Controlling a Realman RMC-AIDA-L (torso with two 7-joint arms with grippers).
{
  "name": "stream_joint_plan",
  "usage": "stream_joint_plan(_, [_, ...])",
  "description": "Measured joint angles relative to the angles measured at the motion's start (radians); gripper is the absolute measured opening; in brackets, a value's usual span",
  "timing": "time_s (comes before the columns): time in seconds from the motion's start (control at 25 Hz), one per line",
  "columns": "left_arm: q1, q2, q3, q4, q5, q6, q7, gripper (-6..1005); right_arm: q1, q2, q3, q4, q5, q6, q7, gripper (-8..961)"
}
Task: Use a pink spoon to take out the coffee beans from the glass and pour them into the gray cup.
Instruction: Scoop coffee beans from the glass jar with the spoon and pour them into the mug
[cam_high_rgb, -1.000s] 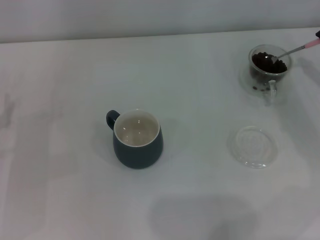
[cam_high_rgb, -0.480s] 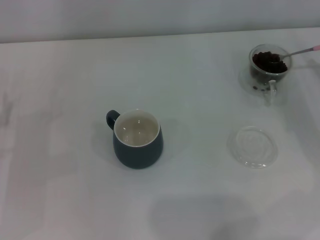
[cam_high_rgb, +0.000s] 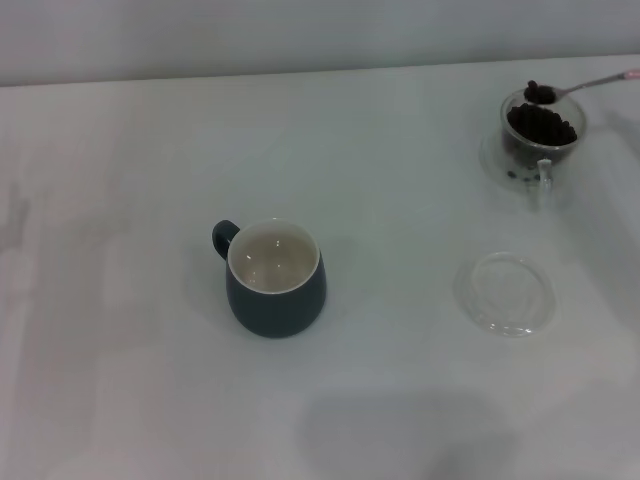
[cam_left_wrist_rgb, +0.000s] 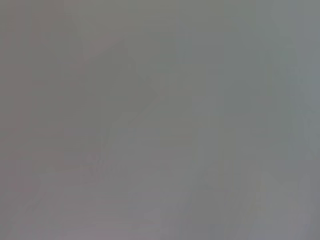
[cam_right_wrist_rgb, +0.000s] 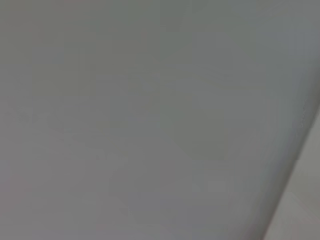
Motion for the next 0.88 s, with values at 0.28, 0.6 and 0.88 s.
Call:
stream_joint_plan(0.28, [-0.002,0.0,0.0,0.0,0.0,0.0,0.0,820,0.029,-0.01,-0.049,-0.003,-0.012,0.065,0.042,173])
stream_joint_plan(0.6, [-0.005,0.0,0.0,0.0,0.002,0.007,0.0,820,0.089,-0.014,-0.201,-0.011,-0.015,0.114,0.095,174])
stream_joint_plan(0.88, [-0.003,0.0,0.0,0.0,0.003,0.011,0.0,820,0.124,-0.006,-0.3,-0.014,-0.016,0.172,0.108,175])
